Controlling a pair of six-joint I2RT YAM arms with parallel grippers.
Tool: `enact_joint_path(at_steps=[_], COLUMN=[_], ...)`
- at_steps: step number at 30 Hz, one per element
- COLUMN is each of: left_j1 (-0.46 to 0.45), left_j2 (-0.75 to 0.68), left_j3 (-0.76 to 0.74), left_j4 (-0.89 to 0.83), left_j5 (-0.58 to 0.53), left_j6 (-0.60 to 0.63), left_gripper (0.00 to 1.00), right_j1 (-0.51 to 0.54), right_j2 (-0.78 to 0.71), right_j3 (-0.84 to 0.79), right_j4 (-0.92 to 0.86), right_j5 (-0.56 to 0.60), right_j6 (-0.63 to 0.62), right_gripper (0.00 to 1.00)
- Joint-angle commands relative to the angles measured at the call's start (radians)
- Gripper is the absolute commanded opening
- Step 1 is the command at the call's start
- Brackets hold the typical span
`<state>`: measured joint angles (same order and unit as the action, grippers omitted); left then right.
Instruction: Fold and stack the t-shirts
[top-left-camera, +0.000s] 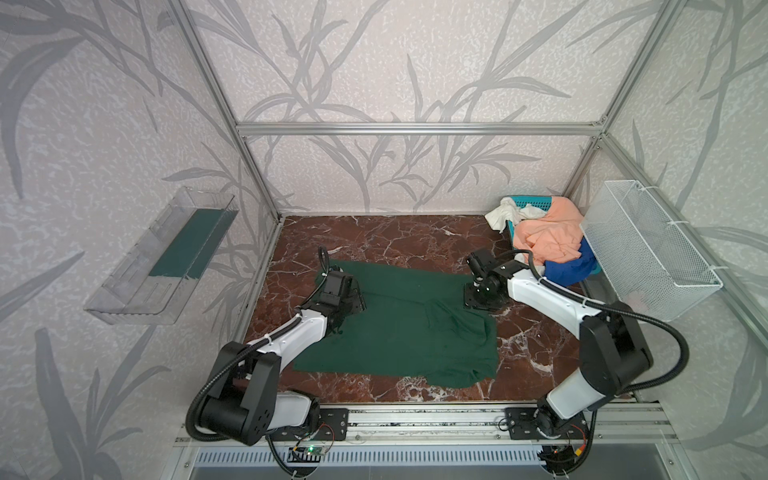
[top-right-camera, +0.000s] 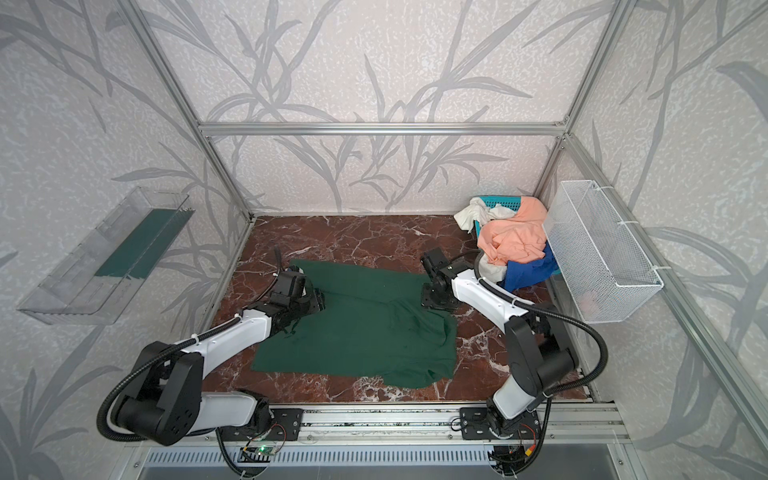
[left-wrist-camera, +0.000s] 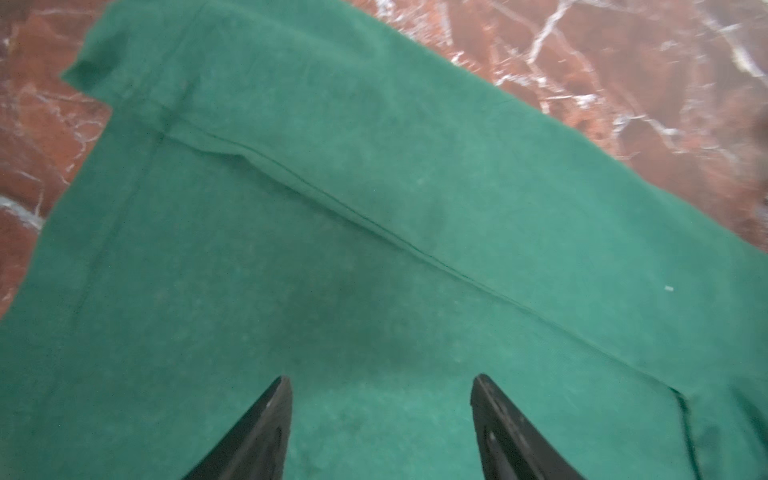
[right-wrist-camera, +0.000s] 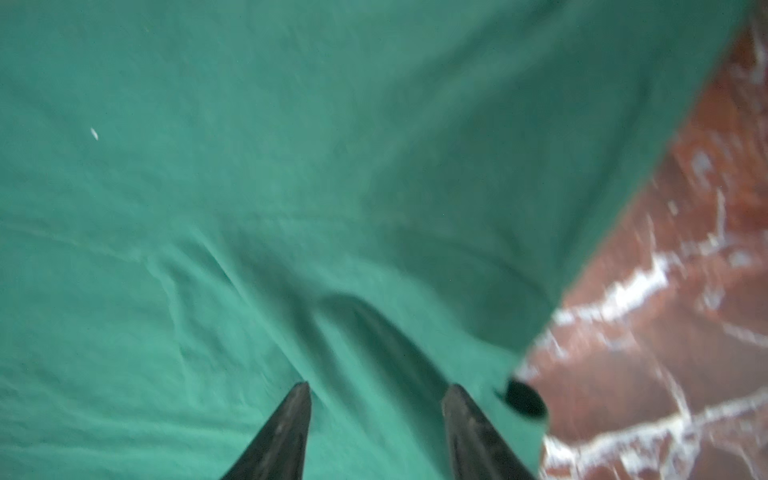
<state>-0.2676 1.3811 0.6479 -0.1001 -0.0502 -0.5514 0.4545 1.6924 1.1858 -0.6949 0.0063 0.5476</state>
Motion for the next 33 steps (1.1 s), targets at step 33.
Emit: enact_joint_path(at_steps=[33], left_j1=[0.08], left_j2=[0.192], left_j3=[0.147], left_j4=[-0.056], left_j5=[-0.01], left_j6=[0.009], left_gripper=[0.63], right_j1=[-0.191], right_j2=[0.074], right_j3=[0.008], right_j4=[-0.032], right_j5=[0.015], right_j6=[-0.057], right_gripper=[0.58])
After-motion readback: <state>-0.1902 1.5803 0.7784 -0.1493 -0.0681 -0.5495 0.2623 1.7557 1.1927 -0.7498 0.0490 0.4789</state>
